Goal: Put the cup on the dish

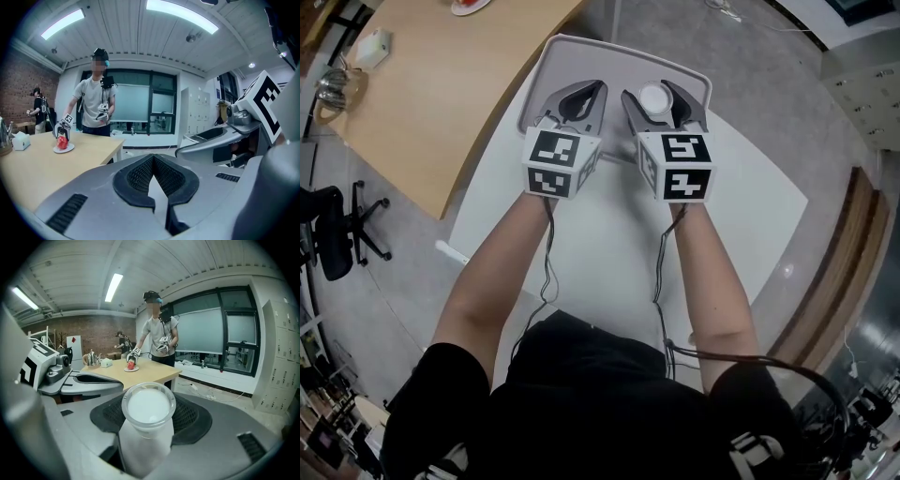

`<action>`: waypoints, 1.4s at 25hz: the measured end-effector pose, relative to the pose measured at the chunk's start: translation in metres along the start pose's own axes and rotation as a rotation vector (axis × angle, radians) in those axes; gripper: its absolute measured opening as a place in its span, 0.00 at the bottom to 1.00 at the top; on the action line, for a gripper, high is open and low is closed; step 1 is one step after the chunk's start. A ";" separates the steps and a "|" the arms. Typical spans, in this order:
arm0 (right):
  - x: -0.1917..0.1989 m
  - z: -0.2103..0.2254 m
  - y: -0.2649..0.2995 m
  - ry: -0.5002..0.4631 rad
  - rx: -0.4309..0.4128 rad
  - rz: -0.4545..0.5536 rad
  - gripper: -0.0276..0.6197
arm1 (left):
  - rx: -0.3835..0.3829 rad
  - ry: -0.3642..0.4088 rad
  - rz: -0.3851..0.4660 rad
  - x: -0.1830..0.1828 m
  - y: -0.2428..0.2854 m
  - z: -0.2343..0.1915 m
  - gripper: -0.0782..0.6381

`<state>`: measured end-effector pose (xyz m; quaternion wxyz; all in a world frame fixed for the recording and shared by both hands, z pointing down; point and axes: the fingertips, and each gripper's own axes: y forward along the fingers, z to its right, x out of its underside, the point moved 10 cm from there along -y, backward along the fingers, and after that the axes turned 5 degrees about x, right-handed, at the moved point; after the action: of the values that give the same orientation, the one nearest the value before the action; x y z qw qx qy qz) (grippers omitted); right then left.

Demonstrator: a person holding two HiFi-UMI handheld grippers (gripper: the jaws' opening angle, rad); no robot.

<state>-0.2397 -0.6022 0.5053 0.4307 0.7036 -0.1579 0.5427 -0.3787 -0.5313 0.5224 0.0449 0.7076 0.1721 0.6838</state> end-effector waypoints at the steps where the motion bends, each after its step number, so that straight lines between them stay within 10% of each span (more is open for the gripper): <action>1: 0.002 0.000 0.004 0.000 -0.002 -0.003 0.42 | -0.003 -0.002 -0.004 0.002 0.002 -0.001 0.12; 35: 0.064 -0.009 0.070 0.029 -0.003 -0.087 0.42 | -0.011 -0.015 -0.085 0.039 0.032 -0.014 0.12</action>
<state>-0.2704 -0.6204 0.5932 0.4571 0.7012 -0.1218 0.5334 -0.3860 -0.5512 0.5698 0.0789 0.7044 0.1979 0.6770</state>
